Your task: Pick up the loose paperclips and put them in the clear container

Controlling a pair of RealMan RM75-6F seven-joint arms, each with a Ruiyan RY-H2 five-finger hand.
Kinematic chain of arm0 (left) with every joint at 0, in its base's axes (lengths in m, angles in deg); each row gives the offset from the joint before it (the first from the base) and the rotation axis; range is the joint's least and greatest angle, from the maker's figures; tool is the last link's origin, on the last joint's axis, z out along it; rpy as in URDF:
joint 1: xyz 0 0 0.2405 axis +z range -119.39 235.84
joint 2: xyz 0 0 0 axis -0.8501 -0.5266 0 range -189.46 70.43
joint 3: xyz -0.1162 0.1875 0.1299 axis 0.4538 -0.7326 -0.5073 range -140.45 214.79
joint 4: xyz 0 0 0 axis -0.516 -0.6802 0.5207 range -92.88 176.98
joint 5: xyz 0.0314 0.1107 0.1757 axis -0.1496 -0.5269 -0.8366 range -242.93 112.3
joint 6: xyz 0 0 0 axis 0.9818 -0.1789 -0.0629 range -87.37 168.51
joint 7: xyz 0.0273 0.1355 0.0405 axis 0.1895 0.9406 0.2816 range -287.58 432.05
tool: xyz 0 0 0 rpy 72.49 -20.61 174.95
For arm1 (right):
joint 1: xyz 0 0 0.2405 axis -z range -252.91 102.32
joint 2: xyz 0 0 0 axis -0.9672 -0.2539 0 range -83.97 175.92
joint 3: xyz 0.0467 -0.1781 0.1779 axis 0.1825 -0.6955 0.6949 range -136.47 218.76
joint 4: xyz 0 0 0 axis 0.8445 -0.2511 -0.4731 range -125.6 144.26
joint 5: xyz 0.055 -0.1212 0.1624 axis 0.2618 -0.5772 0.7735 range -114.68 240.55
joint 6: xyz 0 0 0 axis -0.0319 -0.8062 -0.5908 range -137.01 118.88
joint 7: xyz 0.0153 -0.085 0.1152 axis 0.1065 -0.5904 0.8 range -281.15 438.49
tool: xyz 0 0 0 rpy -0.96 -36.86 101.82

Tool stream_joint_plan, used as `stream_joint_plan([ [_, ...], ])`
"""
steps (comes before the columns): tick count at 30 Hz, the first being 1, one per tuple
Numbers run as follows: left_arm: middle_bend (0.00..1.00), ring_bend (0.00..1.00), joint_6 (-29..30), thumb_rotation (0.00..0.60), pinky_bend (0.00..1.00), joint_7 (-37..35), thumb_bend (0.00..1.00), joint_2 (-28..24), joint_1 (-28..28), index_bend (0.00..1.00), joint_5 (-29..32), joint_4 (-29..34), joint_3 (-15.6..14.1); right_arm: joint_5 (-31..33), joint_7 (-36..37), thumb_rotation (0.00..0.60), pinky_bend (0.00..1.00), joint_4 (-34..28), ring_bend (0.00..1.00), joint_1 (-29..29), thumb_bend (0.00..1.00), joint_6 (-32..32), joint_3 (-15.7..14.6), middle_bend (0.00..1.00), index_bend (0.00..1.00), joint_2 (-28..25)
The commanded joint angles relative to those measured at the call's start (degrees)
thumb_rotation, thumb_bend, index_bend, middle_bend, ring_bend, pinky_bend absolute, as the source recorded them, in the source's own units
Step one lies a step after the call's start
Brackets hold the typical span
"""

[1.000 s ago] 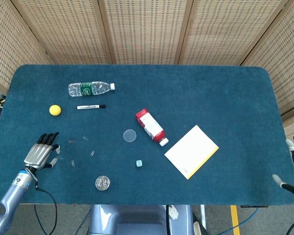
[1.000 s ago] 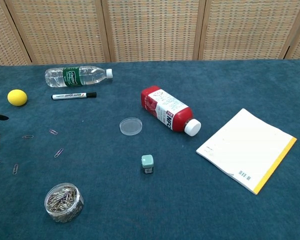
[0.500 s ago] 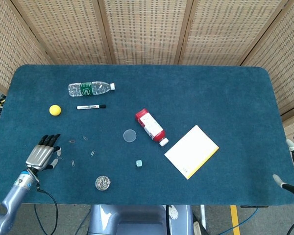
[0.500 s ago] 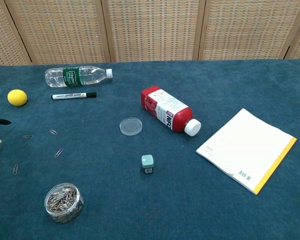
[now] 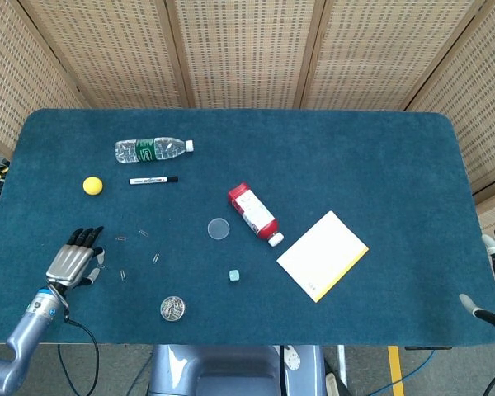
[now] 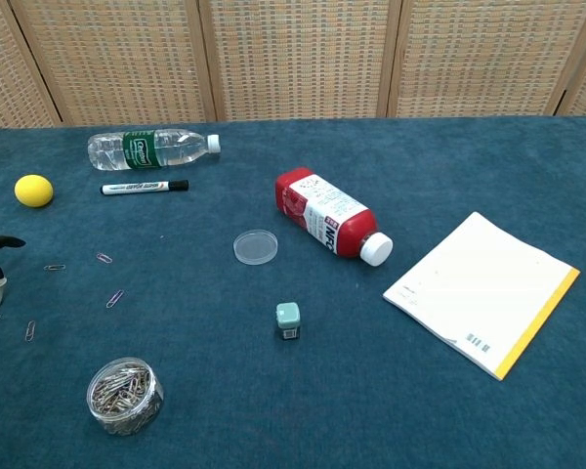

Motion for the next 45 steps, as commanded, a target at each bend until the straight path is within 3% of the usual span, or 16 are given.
stream_joint_plan([
  [1,0.0,0.0,-0.03,0.6,0.0,0.03,0.42,0.13,-0.02,0.58,-0.04,-0.13,-0.07,0.01,-0.03,0.6,0.0,0.01,0.0,-0.01,0.0,0.0,0.01,0.0,0.0,0.01],
  [16,0.0,0.0,0.49,0.6,0.0,-0.01,0.42,0.91,-0.01,0.66,-0.05,-0.83,-0.05,-0.12,0.17,0.6,0.0,0.03,0.0,-0.02,0.0,0.08,-0.05,0.0,0.0,0.04],
  [25,0.0,0.0,5.26,0.6,0.0,-3.15,0.43,-2.81,0.83,0.67,-1.3,4.26,1.07,-0.06,0.8,0.6,0.0,0.11,0.0,0.04,0.0,0.22,0.03,0.0,0.0,-0.1],
  [36,0.0,0.0,12.4,0.6,0.0,-0.84,0.44,-9.34,0.76,0.67,-9.16,17.2,-0.3,-0.17,0.94,0.6,0.0,0.08,0.0,0.15,0.0,0.48,0.01,0.0,0.0,-0.19],
  [45,0.0,0.0,9.88,0.6,0.0,8.8,0.44,-10.24,-2.59,0.67,-18.1,25.77,-4.02,0.64,0.32,0.6,0.0,0.12,0.0,0.02,0.0,0.12,0.3,0.0,0.0,0.06],
])
